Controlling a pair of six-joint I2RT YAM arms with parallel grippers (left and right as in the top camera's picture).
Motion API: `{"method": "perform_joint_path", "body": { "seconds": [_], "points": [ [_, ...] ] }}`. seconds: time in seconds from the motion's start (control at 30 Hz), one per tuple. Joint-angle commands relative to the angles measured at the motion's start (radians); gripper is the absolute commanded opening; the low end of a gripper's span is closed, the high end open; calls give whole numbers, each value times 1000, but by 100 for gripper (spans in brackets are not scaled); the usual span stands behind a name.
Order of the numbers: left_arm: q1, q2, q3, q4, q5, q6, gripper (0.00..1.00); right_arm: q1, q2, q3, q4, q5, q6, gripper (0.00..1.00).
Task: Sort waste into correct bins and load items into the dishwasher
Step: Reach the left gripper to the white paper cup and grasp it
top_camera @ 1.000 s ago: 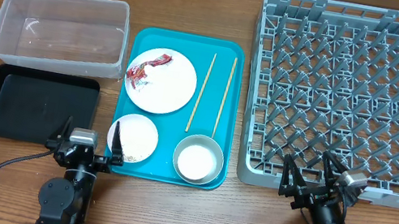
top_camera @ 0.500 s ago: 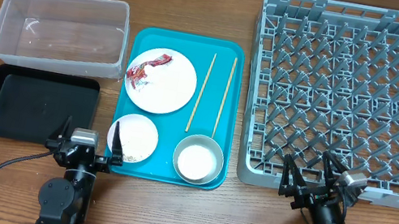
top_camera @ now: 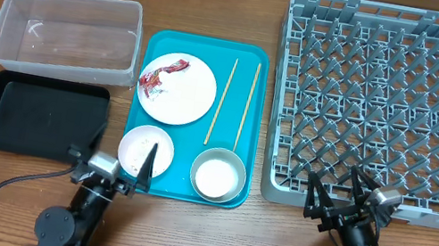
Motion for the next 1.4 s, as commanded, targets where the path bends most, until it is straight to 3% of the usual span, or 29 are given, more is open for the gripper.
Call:
{"method": "perform_joint_path", "body": {
  "seconds": [0.0,0.17,0.33,0.57,0.67,0.8,0.87,0.97,1.17,1.37],
  "points": [
    [4,-7,56,6,107,-91,100,5,-11,57,-14,-53,2,100],
    [4,69,221,-88,160,-109,100,5,15,270,-152,-50,17,100],
    [4,295,485,-291,216,-110,100,5,171,570,-390,-8,15,100],
    [4,777,1009,-742,393,-92,100,5,556,1024,-806,12,10,100],
    [4,966,1236,-1002,396,1,100,5,723,1185,-943,12,-7,100],
    [4,1143,1432,-1224,392,44,100,5,864,1273,-979,-43,10,100],
    [4,1203,1474,-1279,422,-32,100,5,918,1275,-976,-145,9,100],
    [3,1250,1477,-1288,448,-45,100,5,966,1275,-969,-220,9,100],
    [-87,1353,1477,-1347,236,-48,89,5,1023,1275,-976,-232,10,100],
    [-326,1460,1475,-1350,-114,-169,82,5,1023,1275,-979,-232,10,100]
  ]
}}
